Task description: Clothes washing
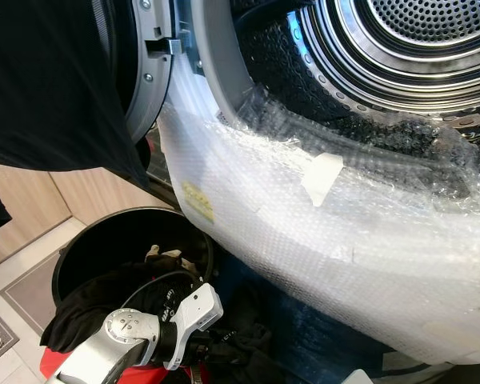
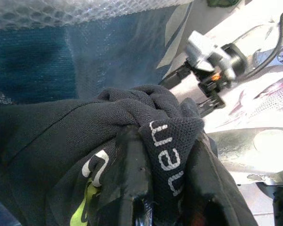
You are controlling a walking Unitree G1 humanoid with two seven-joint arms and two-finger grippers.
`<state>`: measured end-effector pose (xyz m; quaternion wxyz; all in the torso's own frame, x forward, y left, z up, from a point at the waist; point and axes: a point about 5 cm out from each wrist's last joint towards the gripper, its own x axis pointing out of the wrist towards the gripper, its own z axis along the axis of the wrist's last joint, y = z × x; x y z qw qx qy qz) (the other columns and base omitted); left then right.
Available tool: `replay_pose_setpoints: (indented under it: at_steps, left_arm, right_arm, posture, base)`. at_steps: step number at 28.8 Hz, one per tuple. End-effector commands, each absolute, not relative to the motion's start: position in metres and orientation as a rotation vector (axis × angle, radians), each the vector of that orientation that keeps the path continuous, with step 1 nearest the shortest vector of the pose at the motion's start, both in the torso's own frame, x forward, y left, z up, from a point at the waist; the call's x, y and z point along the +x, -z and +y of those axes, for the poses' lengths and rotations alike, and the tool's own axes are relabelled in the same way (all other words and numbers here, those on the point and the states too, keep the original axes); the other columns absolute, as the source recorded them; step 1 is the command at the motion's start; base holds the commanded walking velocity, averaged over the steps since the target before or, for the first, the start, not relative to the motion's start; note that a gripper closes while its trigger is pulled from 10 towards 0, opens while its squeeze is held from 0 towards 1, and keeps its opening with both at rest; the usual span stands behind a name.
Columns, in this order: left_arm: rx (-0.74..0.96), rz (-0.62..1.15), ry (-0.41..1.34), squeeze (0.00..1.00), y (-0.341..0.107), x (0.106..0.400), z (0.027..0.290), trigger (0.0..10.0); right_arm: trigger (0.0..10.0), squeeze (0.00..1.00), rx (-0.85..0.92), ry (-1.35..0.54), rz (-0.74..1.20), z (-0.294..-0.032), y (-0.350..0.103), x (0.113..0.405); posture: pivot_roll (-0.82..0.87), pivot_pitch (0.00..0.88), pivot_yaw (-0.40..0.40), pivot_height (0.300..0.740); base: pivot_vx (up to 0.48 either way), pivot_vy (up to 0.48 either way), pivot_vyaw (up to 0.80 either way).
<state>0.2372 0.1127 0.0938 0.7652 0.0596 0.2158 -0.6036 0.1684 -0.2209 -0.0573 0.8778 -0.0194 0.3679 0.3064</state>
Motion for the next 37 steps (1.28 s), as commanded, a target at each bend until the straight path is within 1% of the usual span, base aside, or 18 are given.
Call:
replay_pose_setpoints:
  at_steps: [1,6,8,10,12,15,22,25,26,27,29,37]
  left_arm:
    - [0.138,0.435,1.339,0.00,-0.100,0.237,0.107,0.0]
    - [0.127,0.420,1.330,0.00,-0.102,0.240,0.106,0.0]
    - [0.124,0.423,1.330,0.00,-0.101,0.240,0.103,0.0]
    - [0.124,0.423,1.330,0.00,-0.101,0.240,0.102,0.0]
    - [0.126,0.417,1.326,0.00,-0.102,0.241,0.098,0.0]
    - [0.139,0.408,1.328,0.00,-0.103,0.238,0.093,0.0]
    - [0.131,0.386,1.315,0.00,-0.107,0.235,0.086,0.0]
    - [0.118,0.365,1.329,0.00,-0.111,0.234,0.074,0.0]
    - [0.118,0.365,1.329,0.00,-0.111,0.234,0.074,0.0]
    - [0.124,0.354,1.342,0.00,-0.110,0.233,0.065,0.0]
    - [0.125,0.348,1.353,0.00,-0.109,0.231,0.058,0.0]
    - [0.105,0.323,1.374,0.00,-0.113,0.225,0.037,0.0]
  right_arm:
    - [10.0,1.00,0.046,-0.690,0.719,-0.224,0.049,0.168]
    - [10.0,1.00,0.142,-0.729,0.587,-0.224,0.031,0.178]
    - [10.0,1.00,0.198,-0.785,0.532,-0.219,0.021,0.178]
    - [10.0,1.00,0.212,-0.803,0.520,-0.218,0.019,0.178]
    - [10.0,1.00,0.234,-0.872,0.513,-0.214,0.012,0.174]
    - [10.0,1.00,0.243,-0.950,0.502,-0.211,0.003,0.169]
    - [10.0,1.00,0.196,-1.011,0.513,-0.205,-0.006,0.168]
    - [10.0,1.00,0.204,-1.011,0.494,-0.196,-0.010,0.176]
    - [10.0,1.00,0.204,-1.011,0.494,-0.196,-0.010,0.176]
    - [10.0,1.00,0.206,-1.003,0.499,-0.194,-0.007,0.179]
    - [10.0,1.00,0.203,-1.002,0.508,-0.192,-0.006,0.181]
    - [10.0,1.00,0.201,-1.003,0.515,-0.185,-0.008,0.187]
  posture:
    - [0.07,0.045,-0.037,0.740]
    - [0.07,0.050,-0.029,0.740]
    - [0.06,0.051,-0.028,0.740]
    - [0.06,0.051,-0.028,0.740]
    - [0.06,0.052,-0.028,0.740]
    - [0.06,0.059,-0.020,0.740]
    - [0.06,0.062,-0.016,0.740]
    - [0.06,0.061,-0.017,0.740]
    - [0.06,0.061,-0.017,0.740]
    - [0.06,0.061,-0.018,0.740]
    - [0.07,0.056,-0.017,0.740]
    - [0.07,0.064,-0.018,0.740]
  base:
    - [0.000,0.000,0.00]
    - [0.000,0.000,0.00]
    - [0.000,0.000,0.00]
    - [0.000,0.000,0.00]
    - [0.000,0.000,0.00]
    - [0.000,0.000,0.00]
    - [0.000,0.000,0.00]
    - [0.000,0.000,0.00]
    - [0.000,0.000,0.00]
    - [0.000,0.000,0.00]
    - [0.000,0.000,0.00]
    - [0.000,0.000,0.00]
